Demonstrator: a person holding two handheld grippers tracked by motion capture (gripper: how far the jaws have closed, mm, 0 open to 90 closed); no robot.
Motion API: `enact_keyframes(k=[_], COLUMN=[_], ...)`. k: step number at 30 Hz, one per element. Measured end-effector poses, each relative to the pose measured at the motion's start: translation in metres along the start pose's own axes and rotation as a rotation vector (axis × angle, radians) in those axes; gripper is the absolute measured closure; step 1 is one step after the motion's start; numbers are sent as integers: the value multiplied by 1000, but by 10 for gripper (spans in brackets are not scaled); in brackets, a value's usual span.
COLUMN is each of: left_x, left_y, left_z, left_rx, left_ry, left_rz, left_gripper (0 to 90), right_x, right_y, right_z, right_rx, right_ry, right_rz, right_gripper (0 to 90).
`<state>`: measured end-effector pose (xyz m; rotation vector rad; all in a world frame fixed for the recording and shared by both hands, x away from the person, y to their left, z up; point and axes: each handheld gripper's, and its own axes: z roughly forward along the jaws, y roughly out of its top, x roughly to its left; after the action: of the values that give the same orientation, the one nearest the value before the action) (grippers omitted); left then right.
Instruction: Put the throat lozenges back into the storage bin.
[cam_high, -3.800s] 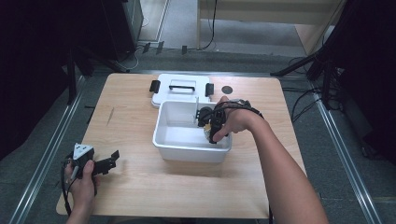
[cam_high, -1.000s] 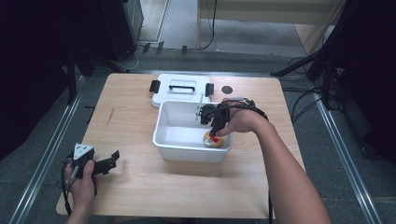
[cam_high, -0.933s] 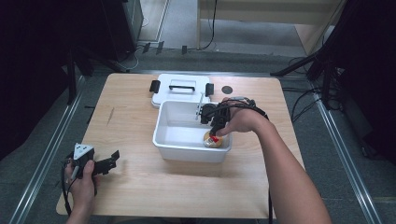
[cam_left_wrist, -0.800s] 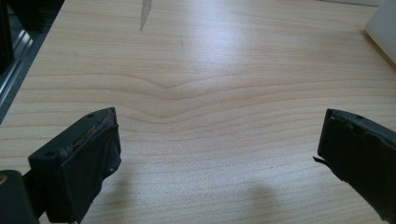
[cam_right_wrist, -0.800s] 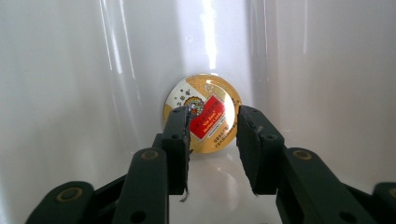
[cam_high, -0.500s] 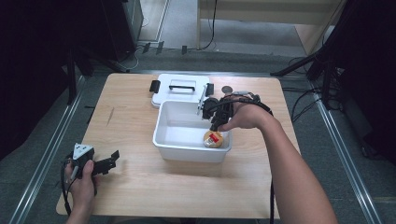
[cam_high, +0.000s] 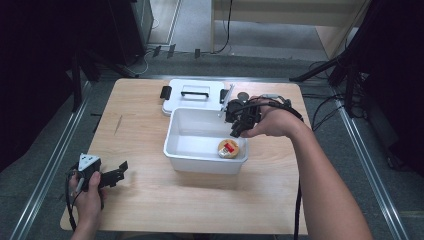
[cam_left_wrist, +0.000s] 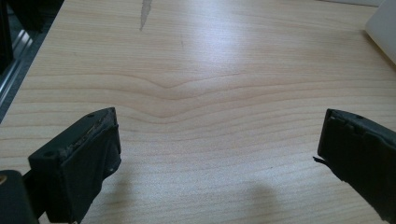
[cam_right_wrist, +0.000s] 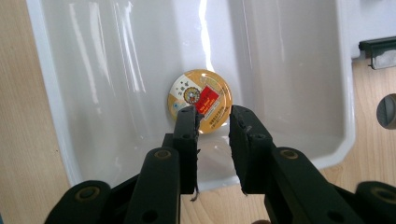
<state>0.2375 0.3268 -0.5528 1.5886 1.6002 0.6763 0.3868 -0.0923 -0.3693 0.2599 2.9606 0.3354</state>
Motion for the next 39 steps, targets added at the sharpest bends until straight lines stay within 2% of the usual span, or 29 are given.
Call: enact_keyframes(k=[14, 21, 27, 32, 39], left_x=[-1, -1, -1, -1, -1], left_y=[0, 0, 0, 0, 0], left_z=[0, 0, 0, 0, 0], left_rx=[0, 0, 2, 3, 3], left_ry=[3, 4, 4, 4, 4], left_rz=[6, 7, 7, 7, 6], left_gripper=[0, 0, 0, 0, 0], right_x=[-3, -4, -4, -4, -2], right_y=[-26, -41, -55, -71, -97], right_z=[-17, -20, -20, -19, -15], right_rx=[-28, -52, -73, -118, -212], right_ry=[-30, -35, -36, -41, -63], right_rz=[55, 87, 124, 180, 265], right_gripper=[701, 688, 640, 576, 478])
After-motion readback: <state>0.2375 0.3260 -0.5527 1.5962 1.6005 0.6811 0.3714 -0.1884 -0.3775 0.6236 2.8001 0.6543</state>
